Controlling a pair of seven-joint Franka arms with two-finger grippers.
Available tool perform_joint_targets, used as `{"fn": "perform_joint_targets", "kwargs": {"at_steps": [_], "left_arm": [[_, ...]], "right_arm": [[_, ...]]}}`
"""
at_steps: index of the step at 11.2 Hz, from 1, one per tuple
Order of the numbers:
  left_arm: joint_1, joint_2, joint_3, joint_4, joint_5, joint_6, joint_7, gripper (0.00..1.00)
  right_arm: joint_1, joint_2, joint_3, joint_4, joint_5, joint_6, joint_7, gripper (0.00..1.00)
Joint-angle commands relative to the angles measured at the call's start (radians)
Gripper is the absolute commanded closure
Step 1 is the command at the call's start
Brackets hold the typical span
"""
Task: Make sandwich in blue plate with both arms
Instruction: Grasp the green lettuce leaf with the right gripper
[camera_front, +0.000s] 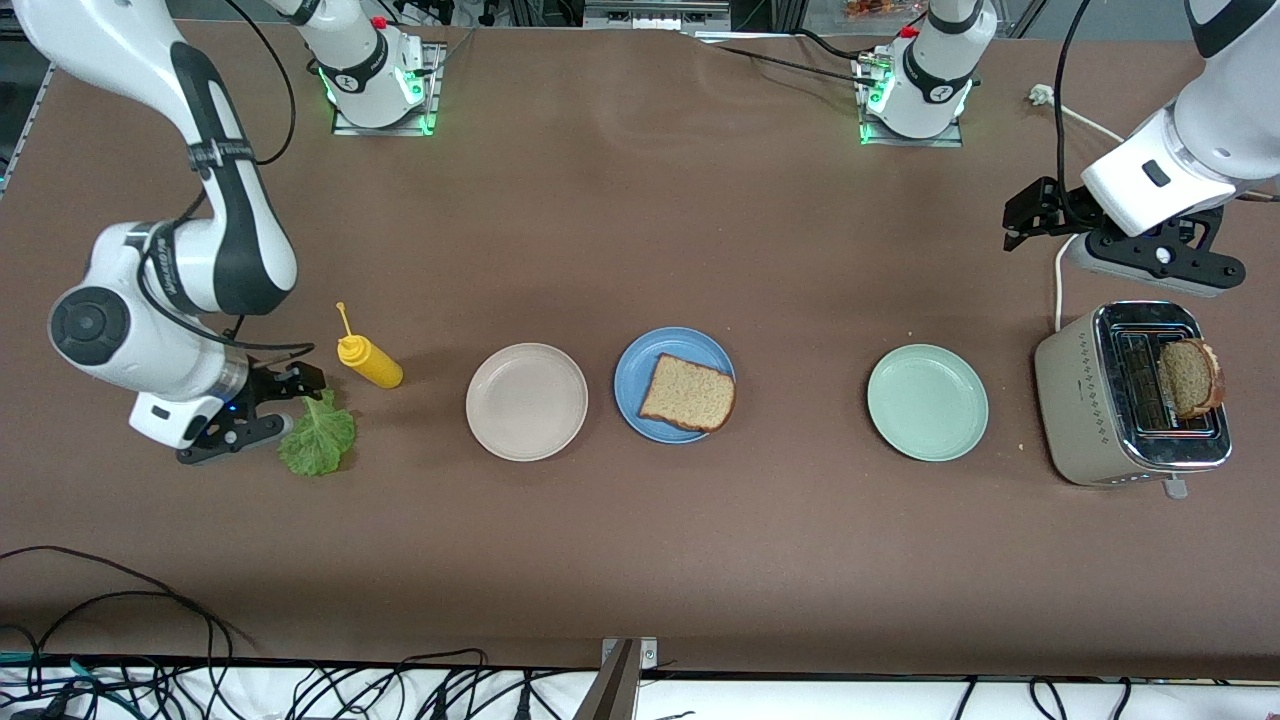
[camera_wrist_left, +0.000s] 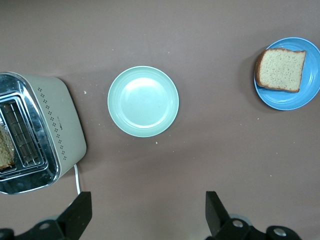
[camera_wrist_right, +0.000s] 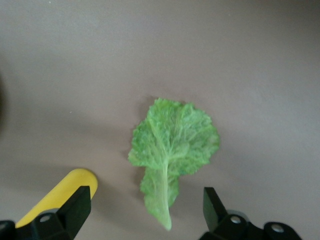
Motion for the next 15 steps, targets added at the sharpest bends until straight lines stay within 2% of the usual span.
{"fn": "perform_joint_targets", "kwargs": {"at_steps": [1, 6, 11, 12, 13, 15], "left_arm": [[0.036, -0.046, -0.002, -0.043, -0.025, 0.024, -0.008, 0.0], [0.056, -0.071, -0.009, -0.045, 0.013, 0.032, -0.005, 0.0], [0.066, -0.061, -0.031, -0.028, 0.024, 0.006, -0.008, 0.0], [0.064, -0.058, -0.031, -0.028, 0.022, 0.006, -0.01, 0.0], [0.059, -0.06, -0.032, -0.026, 0.022, 0.006, -0.01, 0.0], [0.059, -0.058, -0.031, -0.025, 0.022, 0.004, -0.01, 0.0]], "right_arm": [[-0.034, 0.077, 0.004, 0.042, -0.005, 0.021, -0.078, 0.0], [-0.046, 0.156, 0.006, 0.053, 0.005, 0.02, -0.152, 0.0], [-0.052, 0.179, 0.006, 0.053, 0.005, 0.02, -0.173, 0.0], [-0.052, 0.18, 0.006, 0.053, 0.006, 0.02, -0.172, 0.03], [-0.052, 0.184, 0.006, 0.053, 0.005, 0.02, -0.172, 0.25], [-0.052, 0.194, 0.006, 0.053, 0.02, 0.02, -0.173, 0.31]]}}
